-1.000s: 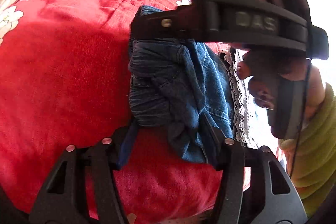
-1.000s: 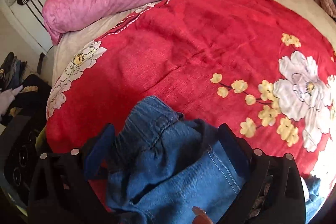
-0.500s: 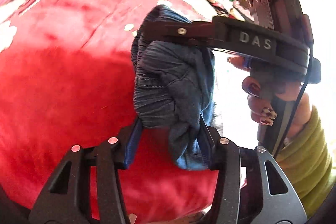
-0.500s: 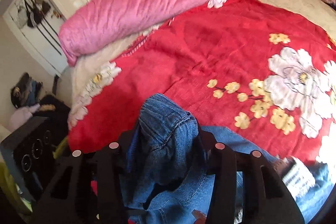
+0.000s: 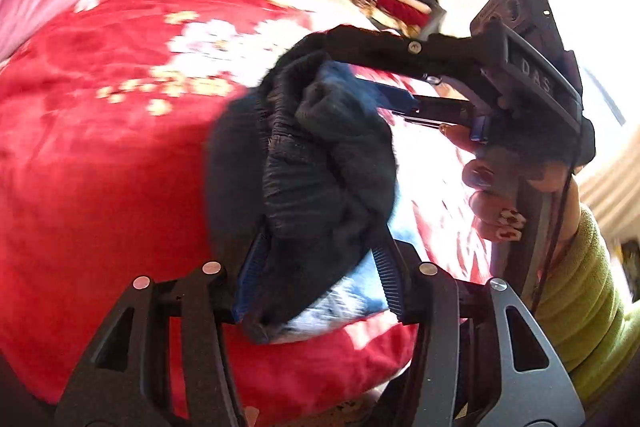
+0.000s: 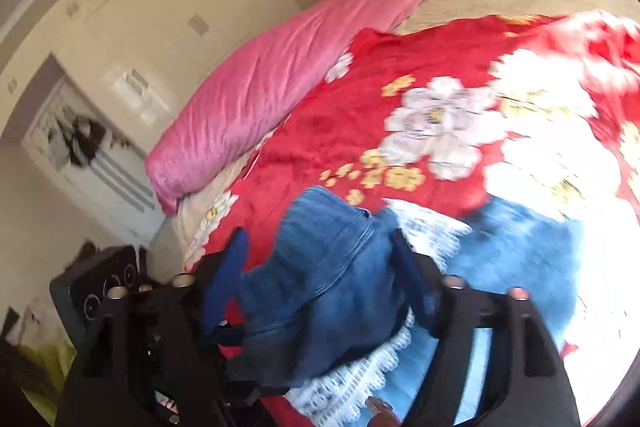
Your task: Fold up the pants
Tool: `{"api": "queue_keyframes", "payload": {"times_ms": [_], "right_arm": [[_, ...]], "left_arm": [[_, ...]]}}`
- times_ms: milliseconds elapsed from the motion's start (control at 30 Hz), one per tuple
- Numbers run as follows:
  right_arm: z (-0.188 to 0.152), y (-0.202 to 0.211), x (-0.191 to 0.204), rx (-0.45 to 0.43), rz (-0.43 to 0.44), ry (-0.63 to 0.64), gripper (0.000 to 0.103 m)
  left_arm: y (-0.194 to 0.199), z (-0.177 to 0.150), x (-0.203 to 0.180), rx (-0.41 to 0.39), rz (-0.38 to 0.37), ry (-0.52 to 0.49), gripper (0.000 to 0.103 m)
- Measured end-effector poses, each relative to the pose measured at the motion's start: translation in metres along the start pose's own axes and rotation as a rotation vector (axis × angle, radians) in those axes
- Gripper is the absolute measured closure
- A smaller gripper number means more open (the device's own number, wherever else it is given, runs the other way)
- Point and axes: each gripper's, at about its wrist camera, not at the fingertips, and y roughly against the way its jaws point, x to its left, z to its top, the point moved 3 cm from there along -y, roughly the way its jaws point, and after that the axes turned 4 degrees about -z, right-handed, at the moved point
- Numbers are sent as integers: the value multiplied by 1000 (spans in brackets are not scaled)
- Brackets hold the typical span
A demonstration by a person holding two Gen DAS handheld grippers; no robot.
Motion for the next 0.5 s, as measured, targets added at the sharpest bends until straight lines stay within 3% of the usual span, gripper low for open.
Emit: {"api": "queue_keyframes", "payload": {"times_ms": [133,200,233,433,500], "right_arm": [[-27,29,-41,-23,-123,-100,22],[-36,37,-51,-28,-128,-138,21],[-39,38,-54,-29,-124,-149,16],[-42,18,-44,20,-132,-106,8],[-42,4,-42,59,-184,-68,8]], "left_arm": [[-23,-11,-26,71,-40,-72,60],[-32,-15,-35,97,-47,-96,60],[-35,-18,-38,108,-50,-103,58],[-29,-32,-54,114,-35,-130,52],[-18,-32,-52,89,-5,-145,48]]}}
